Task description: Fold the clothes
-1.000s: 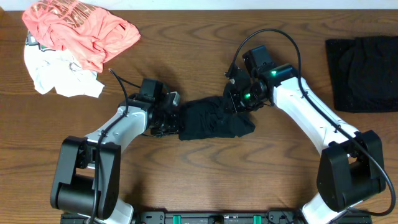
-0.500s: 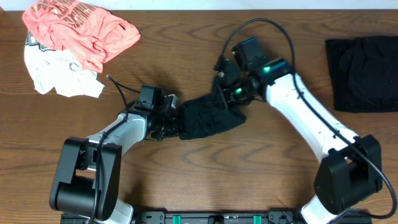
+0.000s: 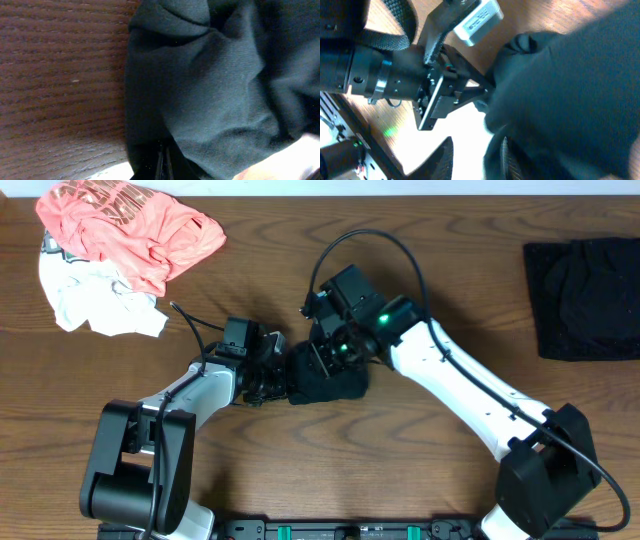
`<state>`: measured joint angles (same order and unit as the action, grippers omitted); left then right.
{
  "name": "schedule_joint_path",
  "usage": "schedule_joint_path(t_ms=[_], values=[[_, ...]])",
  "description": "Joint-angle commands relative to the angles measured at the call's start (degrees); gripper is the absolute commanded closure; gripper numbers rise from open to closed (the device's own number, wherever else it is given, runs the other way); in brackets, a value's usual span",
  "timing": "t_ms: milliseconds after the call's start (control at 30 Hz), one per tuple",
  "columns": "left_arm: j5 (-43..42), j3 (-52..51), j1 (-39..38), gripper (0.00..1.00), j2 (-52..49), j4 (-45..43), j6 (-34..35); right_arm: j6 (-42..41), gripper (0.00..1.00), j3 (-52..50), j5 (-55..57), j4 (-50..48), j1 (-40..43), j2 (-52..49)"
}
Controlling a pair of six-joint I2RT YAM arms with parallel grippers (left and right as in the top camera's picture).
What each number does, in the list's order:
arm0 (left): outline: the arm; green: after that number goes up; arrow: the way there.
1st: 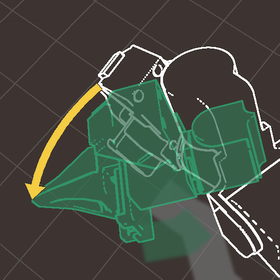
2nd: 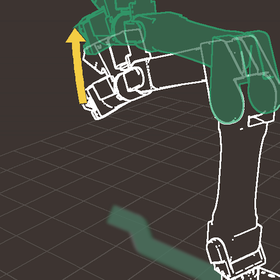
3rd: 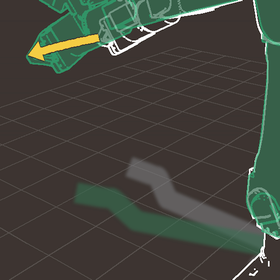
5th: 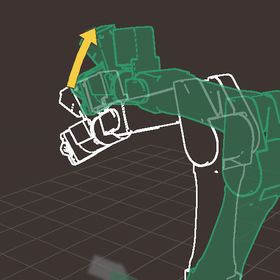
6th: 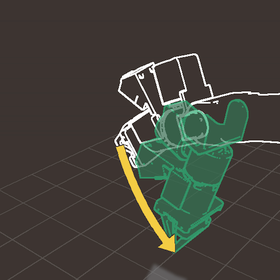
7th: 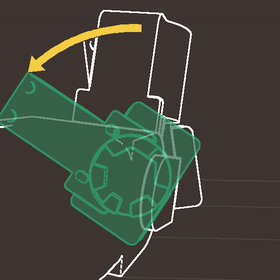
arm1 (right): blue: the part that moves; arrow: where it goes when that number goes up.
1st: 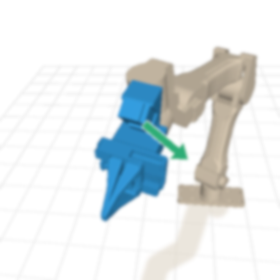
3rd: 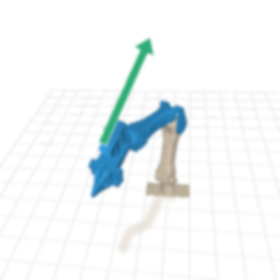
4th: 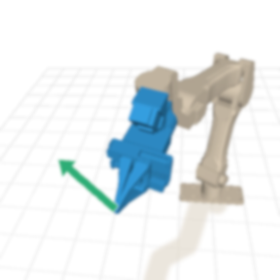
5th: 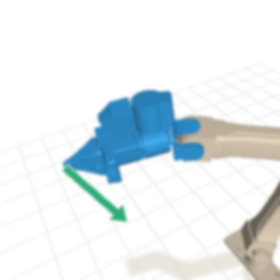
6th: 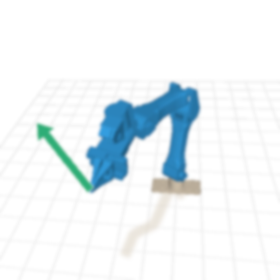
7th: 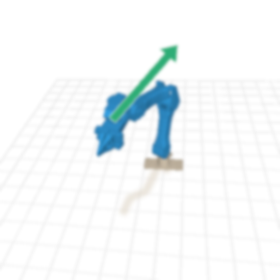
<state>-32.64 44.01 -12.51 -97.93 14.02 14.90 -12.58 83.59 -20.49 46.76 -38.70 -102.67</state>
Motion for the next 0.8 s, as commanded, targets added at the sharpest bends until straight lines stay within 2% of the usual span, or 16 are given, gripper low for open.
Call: schedule_joint_path(t_ms=[0,300,767], values=[[1.6,-1.6,-0.1,0.94,-1.1,0.4,0.3,-2.2,0.63,1.1,2.1,-0.5,-1.9,1.3],[1.6,-1.6,-0.1,0.94,-1.1,0.4,0.3,-2.6,0.65,1.1,2.1,-1.0,-2.3,1.3],[1.6,-1.6,-0.1,0.94,-1.1,0.4,0.3,-0.6,0.69,1.3,5.2,3.6,4.9,0.9]])
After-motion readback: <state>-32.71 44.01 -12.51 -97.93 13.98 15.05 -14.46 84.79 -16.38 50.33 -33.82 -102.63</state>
